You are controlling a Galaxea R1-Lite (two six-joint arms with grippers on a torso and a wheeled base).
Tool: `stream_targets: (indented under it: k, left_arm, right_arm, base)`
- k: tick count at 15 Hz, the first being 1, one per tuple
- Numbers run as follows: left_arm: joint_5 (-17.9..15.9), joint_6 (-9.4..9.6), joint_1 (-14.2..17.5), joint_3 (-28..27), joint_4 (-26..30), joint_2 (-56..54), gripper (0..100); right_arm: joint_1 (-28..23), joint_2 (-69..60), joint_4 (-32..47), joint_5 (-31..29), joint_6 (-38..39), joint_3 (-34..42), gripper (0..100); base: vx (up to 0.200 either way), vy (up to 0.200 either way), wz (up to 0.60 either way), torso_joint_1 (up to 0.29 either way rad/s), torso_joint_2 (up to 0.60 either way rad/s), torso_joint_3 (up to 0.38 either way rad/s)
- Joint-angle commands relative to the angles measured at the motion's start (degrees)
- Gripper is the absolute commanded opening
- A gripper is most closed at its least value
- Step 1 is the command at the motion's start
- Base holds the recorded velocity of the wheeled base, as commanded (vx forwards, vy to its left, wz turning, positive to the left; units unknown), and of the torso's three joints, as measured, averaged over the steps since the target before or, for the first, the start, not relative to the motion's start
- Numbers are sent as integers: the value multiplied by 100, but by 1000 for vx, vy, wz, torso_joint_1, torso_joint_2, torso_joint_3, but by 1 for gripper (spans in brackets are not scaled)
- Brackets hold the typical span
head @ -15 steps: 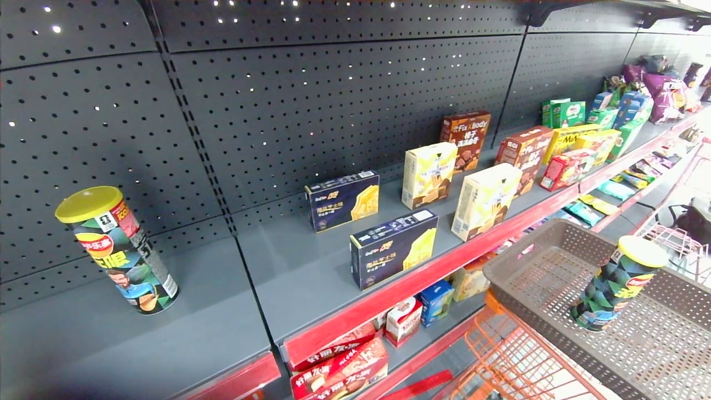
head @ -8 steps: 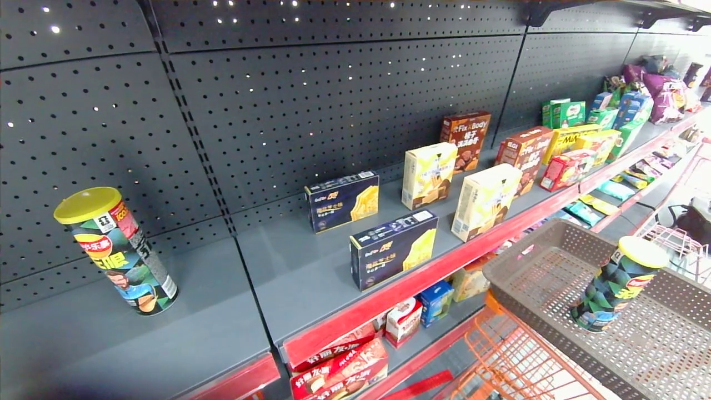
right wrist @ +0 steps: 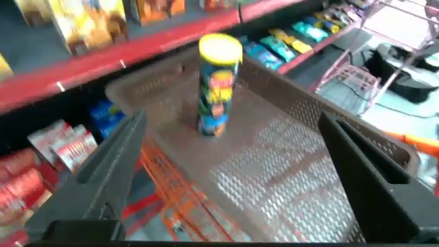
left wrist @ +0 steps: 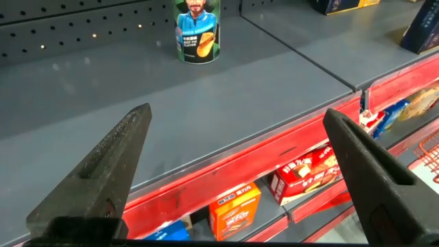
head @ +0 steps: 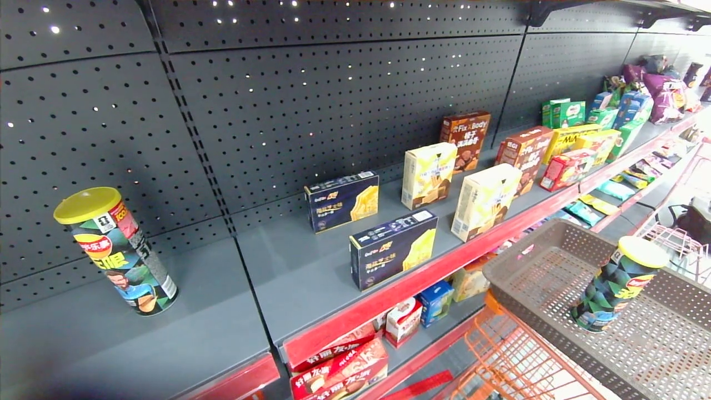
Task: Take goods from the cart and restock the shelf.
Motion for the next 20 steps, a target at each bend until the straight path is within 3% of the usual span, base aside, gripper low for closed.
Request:
stream_targets:
  k: [1, 4, 6, 8, 12, 15, 20]
  left_arm:
    - [1, -2, -2, 1, -1, 7, 100]
    - [1, -2, -2, 1, -1, 7, 100]
    - [1, -2, -2, 1, -1, 7, 100]
    - [1, -2, -2, 1, -1, 7, 100]
    - [1, -2, -2, 1, -1, 7, 100]
    - [1, -2, -2, 1, -1, 7, 100]
    - [1, -2, -2, 1, -1, 7, 100]
  right_arm:
    - [137, 1782, -518, -50, 686, -977, 100]
    - [602, 2837, -554, -50, 634, -1038, 100]
    - [550, 2986, -615, -234, -52, -484, 100]
    - [558, 3232, -773, -252, -157, -405, 100]
    - [690, 3900, -1775, -225, -324, -212, 100]
    - [119, 4190, -1758, -190, -1028, 17, 100]
    - [101, 4349, -1749, 126, -984, 184, 100]
  base:
    - [0, 0, 0, 0, 0, 0]
    - [0, 0, 0, 0, 0, 0]
    - [0, 0, 0, 0, 0, 0]
    - [0, 0, 0, 0, 0, 0]
    - [0, 0, 0, 0, 0, 0]
    - [0, 0, 0, 0, 0, 0]
    - [0, 0, 0, 0, 0, 0]
